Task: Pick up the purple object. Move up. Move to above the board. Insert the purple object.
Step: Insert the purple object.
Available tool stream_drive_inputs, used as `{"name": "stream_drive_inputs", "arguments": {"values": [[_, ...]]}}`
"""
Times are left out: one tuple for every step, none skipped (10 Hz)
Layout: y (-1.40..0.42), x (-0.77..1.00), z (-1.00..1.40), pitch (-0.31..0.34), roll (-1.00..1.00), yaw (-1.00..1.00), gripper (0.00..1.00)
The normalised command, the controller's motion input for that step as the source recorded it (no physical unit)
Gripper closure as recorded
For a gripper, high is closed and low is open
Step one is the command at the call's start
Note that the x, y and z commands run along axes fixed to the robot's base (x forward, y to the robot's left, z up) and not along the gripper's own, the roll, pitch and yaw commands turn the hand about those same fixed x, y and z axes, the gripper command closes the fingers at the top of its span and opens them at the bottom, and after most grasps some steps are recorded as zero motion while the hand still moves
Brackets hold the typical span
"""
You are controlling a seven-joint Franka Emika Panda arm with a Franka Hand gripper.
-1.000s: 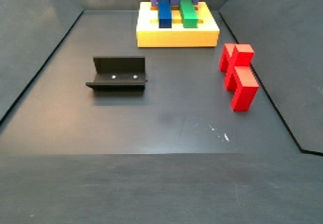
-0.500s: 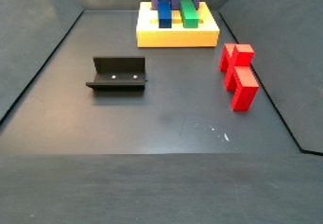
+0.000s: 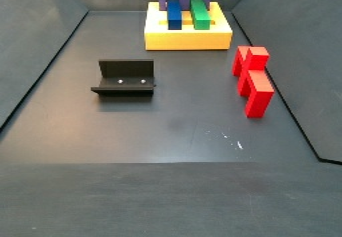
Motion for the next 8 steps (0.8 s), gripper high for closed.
{"name": "stream_drive_inputs", "arguments": {"values": [[-0.1,-0.21,-0.03,0.0,0.05,0.0,1.0],[-0.15,-0.07,-0.18,0.0,0.18,0.0,1.0],[-0.17,0.0,-0.15,0.066,0.4,0.0,1.0],[-0.16,0.0,-0.15,0.09,0.43,0.0,1.0],[-0.12,0.02,-0.17,0.104,0.45,0.0,1.0],[-0.1,0.03,-0.15,0.119,0.47,0.0,1.0],[-0.1,0.02,-0.16,0.11,0.44,0.0,1.0],[-0.03,0.09,-0.17,0.104,0.37,0.0,1.0]]}}
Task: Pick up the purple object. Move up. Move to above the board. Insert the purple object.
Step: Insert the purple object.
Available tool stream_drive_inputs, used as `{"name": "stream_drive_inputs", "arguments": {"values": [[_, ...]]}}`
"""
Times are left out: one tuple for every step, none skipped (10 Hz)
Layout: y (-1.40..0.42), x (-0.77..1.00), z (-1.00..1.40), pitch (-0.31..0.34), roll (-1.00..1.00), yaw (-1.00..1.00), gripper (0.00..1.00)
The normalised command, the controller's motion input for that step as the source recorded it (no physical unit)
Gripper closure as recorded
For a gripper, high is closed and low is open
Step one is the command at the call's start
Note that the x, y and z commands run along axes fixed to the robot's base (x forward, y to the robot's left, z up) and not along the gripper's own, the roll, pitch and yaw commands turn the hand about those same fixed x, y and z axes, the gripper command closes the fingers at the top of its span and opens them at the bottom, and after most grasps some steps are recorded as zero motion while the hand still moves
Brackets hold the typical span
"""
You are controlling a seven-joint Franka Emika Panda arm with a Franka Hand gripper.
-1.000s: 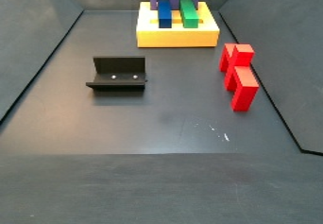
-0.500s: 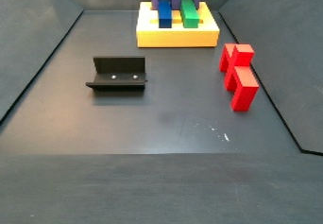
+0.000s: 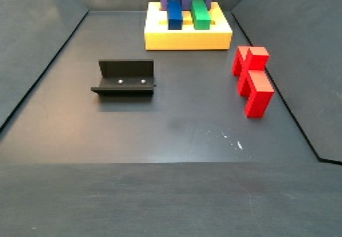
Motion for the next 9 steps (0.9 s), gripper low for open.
{"name": "stream_drive_inputs", "arguments": {"values": [[0.0,0.09,-0.23,0.011,0.11,0.0,1.0],[0.0,0.0,-0.29,0.0,0.0,0.0,1.0],[0.0,0.07,-0.22,0.0,0.01,0.0,1.0],[-0.04,0.01,-0.22,0.0,0.08,0.0,1.0],[0.0,-0.03,-0.32,-0.021,0.02,0.0,1.0],[0.0,0.0,-0.18,0.0,0.12,0.0,1.0],[-0.02,0.0,-0.17,0.04,0.16,0.0,1.0],[-0.11,0.31,-0.13,0.119,0.27,-0.1,1.0],[-0.11,0.28,-0.12,0.167,0.33,-0.13,1.0]]}}
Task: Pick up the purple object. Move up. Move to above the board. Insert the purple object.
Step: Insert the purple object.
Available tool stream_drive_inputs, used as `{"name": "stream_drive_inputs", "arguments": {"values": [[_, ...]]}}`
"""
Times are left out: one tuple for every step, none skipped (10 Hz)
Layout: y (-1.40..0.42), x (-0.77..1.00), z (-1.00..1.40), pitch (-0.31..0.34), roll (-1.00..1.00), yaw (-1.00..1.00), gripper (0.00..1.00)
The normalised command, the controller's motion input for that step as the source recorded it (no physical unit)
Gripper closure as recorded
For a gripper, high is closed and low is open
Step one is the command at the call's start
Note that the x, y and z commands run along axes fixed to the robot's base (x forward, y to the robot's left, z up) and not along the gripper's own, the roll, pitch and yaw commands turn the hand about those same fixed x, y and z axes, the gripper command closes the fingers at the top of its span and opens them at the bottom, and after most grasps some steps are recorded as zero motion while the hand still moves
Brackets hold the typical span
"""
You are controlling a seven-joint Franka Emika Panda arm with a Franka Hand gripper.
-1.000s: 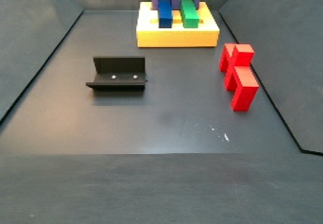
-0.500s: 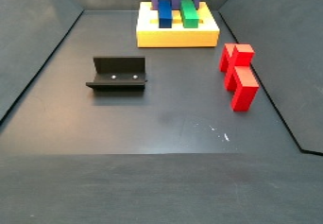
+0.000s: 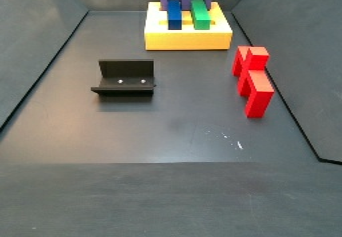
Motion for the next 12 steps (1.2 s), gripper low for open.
{"name": "stream_drive_inputs", "arguments": {"values": [[-0.08,0.2,-0.07,0.184,0.34,-0.12,1.0],[-0.09,0.19,-0.07,0.169,0.33,-0.11,1.0],[-0.1,0.15,-0.1,0.107,0.27,-0.1,1.0],[-0.06,0.0,-0.28,0.019,0.23,-0.03,1.0],[0.0,0.0,-0.37,0.0,0.11,0.0,1.0],[0.0,0.0,-0.43,-0.063,0.0,0.0,1.0],[0.03,0.0,-0.56,-0.154,-0.13,0.0,1.0],[0.05,0.0,-0.63,-0.186,-0.19,0.0,1.0],[0.05,0.0,-0.64,-0.184,-0.19,0.0,1.0],[0.09,0.0,-0.61,-0.19,-0.21,0.0,1.0],[0.27,0.07,-0.51,-0.14,-0.32,0.0,1.0],[0.25,0.0,-0.51,-0.159,-0.3,0.0,1.0]]}}
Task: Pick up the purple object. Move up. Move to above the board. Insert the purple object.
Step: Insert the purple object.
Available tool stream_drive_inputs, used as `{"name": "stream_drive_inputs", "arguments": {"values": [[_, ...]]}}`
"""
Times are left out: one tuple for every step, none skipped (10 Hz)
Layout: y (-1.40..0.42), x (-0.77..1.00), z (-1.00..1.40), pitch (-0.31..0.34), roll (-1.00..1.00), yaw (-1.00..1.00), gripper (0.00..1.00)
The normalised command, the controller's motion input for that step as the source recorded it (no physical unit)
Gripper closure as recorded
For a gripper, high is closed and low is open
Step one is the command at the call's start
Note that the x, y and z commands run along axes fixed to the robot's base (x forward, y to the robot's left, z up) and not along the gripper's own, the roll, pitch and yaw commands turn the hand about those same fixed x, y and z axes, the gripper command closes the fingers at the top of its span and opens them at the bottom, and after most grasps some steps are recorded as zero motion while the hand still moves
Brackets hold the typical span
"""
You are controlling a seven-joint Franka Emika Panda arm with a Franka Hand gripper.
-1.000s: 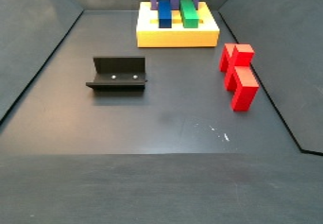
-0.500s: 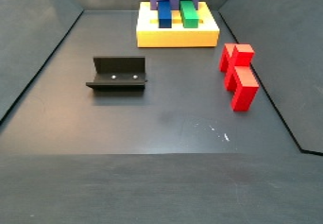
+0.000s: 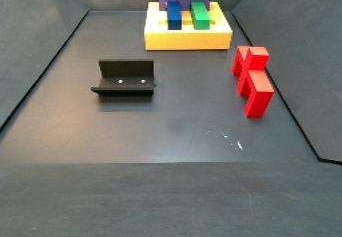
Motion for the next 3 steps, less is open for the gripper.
{"name": "stream_drive_inputs", "arguments": {"values": [[0.15,0.0,-0.52,-0.176,-0.22,0.0,1.0],[0.0,0.0,-0.07,0.01,0.09,0.0,1.0],[0.0,0.0,0.0,0.0,0.0,0.0,1.0]]}}
